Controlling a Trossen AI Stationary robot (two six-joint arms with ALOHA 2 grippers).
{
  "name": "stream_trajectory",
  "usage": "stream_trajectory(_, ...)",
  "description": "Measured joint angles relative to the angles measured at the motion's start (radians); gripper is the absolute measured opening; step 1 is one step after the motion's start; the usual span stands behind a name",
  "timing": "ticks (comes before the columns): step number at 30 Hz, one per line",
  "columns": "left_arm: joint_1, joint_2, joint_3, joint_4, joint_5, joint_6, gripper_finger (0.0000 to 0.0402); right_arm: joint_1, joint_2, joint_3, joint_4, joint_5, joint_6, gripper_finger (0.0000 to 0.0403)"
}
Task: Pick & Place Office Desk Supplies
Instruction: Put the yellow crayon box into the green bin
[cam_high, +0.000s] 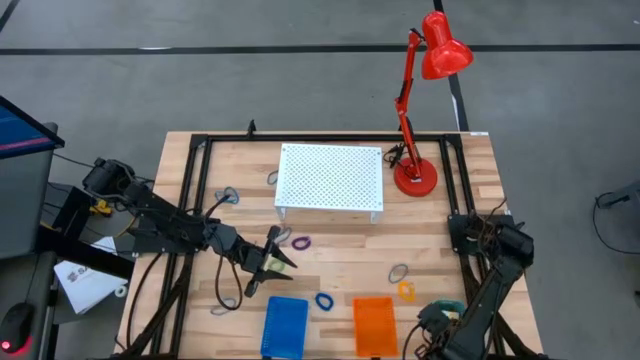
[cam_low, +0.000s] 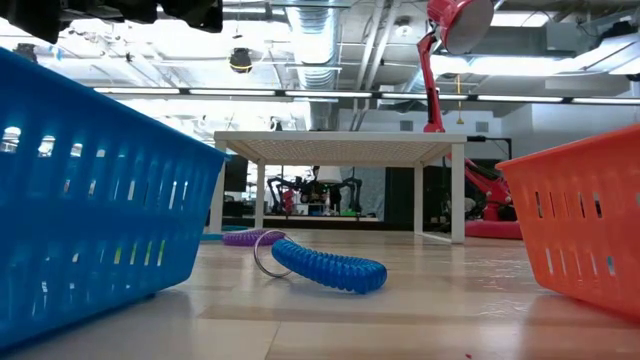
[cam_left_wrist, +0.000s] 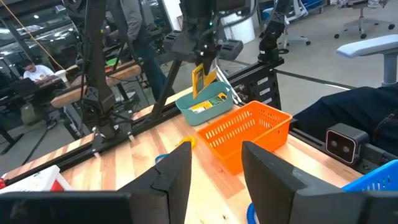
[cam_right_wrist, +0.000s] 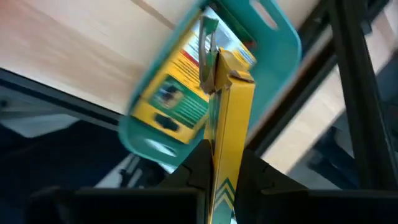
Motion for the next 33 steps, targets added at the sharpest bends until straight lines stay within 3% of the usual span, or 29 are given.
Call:
stream_trajectory(11,0.000,0.000,-0.002,-0.005,0.001,0.000,0.0135,0.000,0.000,-0.112,-0.001,-0.044,0.016,0.0031)
stream_trajectory(21,-0.001,0.001,-0.002,-0.008,0.013,0.000,0.0135,-0.025,0.000,-0.122,0.000,-0.088,0.069,0.0036)
stream_trajectory(33,-0.001,0.001,-0.002,-0.024,0.014,-0.009,0.0135,-0.037,0.000,-0.122,0.000,-0.102,0.025,0.0139)
